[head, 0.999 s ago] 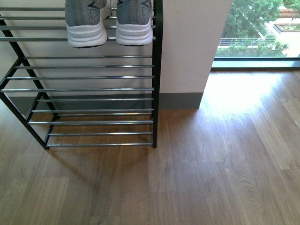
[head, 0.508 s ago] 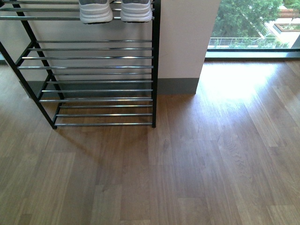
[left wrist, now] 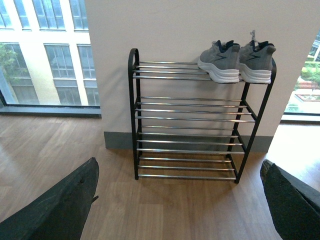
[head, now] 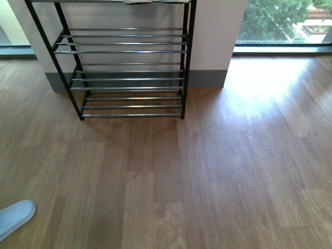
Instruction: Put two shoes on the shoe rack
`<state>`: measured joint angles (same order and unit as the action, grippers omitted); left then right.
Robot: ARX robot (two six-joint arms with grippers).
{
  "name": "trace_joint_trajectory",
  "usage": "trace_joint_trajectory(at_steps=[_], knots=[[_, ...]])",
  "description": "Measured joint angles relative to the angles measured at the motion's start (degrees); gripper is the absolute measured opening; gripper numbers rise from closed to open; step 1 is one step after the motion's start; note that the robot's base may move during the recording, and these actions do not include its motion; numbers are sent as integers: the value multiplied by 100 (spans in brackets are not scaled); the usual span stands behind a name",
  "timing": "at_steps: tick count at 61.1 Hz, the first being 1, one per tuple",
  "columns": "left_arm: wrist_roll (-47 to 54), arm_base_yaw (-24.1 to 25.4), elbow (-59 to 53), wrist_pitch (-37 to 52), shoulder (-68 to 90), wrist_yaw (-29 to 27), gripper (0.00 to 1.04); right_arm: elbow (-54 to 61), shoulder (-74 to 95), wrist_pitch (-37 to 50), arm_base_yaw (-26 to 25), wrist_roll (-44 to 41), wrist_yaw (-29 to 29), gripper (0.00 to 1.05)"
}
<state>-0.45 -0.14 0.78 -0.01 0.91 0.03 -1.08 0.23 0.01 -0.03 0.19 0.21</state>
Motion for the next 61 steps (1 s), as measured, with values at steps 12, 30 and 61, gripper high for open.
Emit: trace_joint_trajectory(at_steps=[12,30,61], knots=[[0,0,0,0,0,0,95,0,0,-2,0,0,-4,95],[-2,0,0,-2,0,-4,95,0,-4,-2,0,0,-20,95],[-2,0,0,-2,0,-9,95,-2,2,-2,-2,-2,-39,95]])
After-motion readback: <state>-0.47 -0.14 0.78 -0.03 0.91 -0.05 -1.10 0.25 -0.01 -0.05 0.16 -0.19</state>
